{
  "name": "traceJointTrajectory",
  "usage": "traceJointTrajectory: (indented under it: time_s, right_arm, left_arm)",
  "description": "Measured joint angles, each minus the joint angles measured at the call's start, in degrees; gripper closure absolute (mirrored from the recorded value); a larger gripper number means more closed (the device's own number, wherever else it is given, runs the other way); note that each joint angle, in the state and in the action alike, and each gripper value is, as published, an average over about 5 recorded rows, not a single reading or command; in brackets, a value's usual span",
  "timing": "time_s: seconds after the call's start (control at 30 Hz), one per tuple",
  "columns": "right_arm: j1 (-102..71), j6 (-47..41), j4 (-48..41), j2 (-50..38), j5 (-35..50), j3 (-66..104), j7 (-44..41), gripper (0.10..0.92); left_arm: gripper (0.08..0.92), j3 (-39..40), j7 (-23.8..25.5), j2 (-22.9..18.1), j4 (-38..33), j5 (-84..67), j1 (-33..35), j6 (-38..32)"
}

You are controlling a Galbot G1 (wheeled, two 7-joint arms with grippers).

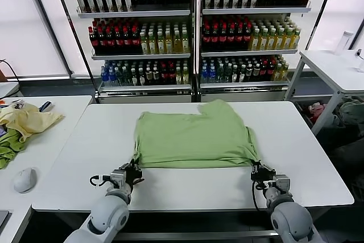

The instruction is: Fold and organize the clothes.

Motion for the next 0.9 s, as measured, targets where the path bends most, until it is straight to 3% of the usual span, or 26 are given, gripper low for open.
traceJointTrajectory:
  time_s: [0.33,0.5,0.63,0.9]
  right_arm:
    - [-10.45,-0.57,8.65,0.5,-5.2,3.67,0.27,0.864]
    - [-13.75,-0.32,11.9,0.31,-6.9,5.43,0.19,0.75]
    - [-14.77,0.65,14.15,-0.16,-7.26,6.64,0.27,0.638]
    - [-11.41,1.15,15.35,-2.07,-4.42,7.0,1.26,0.405]
  left_arm:
    - [0.862,-3.11,-0.01,1.65,-10.49,2.67,11.26,0.47]
    - [0.853,-4.64,0.04,2.39,-14.45,3.84,16.12,1.09]
    - [0.771,-6.08,0.13,3.07,-17.61,4.44,18.97,1.57]
    - [0.521,-9.49,0.3,5.21,-21.72,3.78,20.1,1.23]
